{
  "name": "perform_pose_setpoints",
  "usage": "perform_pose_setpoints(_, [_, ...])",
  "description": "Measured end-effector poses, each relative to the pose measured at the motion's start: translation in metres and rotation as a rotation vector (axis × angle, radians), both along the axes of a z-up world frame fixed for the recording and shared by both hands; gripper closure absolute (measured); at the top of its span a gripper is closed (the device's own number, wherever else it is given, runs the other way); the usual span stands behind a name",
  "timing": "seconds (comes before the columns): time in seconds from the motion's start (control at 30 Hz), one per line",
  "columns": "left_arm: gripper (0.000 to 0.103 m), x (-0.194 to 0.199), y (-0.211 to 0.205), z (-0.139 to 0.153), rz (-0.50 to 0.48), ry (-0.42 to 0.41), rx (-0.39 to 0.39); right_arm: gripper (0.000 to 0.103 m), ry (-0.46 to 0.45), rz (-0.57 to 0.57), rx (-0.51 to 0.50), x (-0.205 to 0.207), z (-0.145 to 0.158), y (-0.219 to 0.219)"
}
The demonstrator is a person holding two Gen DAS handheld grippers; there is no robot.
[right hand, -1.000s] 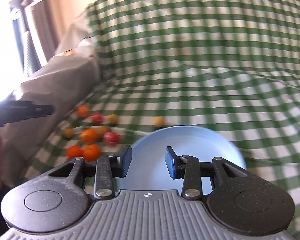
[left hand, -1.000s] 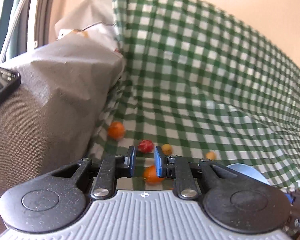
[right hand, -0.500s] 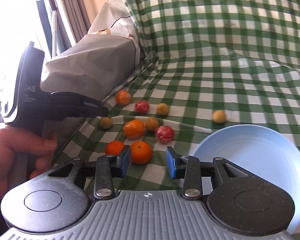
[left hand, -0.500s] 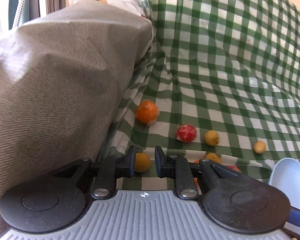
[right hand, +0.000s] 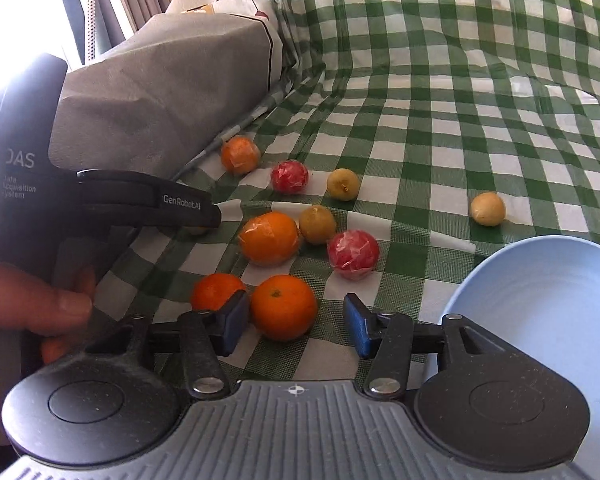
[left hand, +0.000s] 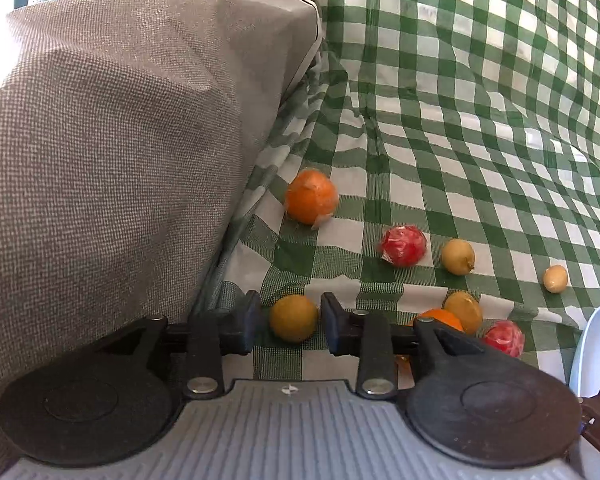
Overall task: Organize fruits
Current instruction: 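Grasp a tan round fruit with the left gripper while the right gripper grasps a mandarin, then carry the tan fruit and the mandarin over the light blue plate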
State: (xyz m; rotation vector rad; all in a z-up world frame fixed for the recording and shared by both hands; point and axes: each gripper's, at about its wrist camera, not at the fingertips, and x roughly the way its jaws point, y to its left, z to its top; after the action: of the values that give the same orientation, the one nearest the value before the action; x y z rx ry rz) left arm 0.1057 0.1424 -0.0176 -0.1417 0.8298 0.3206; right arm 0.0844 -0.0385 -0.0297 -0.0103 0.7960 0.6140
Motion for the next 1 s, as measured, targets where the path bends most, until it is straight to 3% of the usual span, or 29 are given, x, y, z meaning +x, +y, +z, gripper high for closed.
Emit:
perform_pose_setpoints(0.07, [0.075,-0.002,0.000,0.003,0.000,-0.016,0.000,0.050,-0.003,0.005,-0.007,0.001,0.000,0.002])
perform_pose_setpoints(0.13, [0.075,-0.006,-0.001,0.007,-0.009,-0.037,0.004,0.064,0.012,0.016,0.001,0.002,0.000,0.001])
perform_pose_setpoints(0.37, [0.075,-0.028,-0.020,0.035,-0.083,-0.175,0.035,0.066,-0.010,0.028,0.016,-0.006,0.006,-0.007])
perform_pose_setpoints(0.57, [0.075,-0.061,-0.045,0.062,-0.163,-0.264,0.044,0.066,-0.107,-0.002,0.068,-0.021,0.042,-0.029])
perform_pose_setpoints(0.83, [0.075,-0.106,-0.080,0.085,-0.249,-0.344,0.034,0.066,-0.189,-0.110,0.101,-0.042,0.095,-0.104])
perform_pose_setpoints(1.0, [0.075,-0.120,-0.112,0.084,-0.327,-0.332,0.072,0.066,-0.205,-0.202,0.090,-0.062,0.087,-0.161])
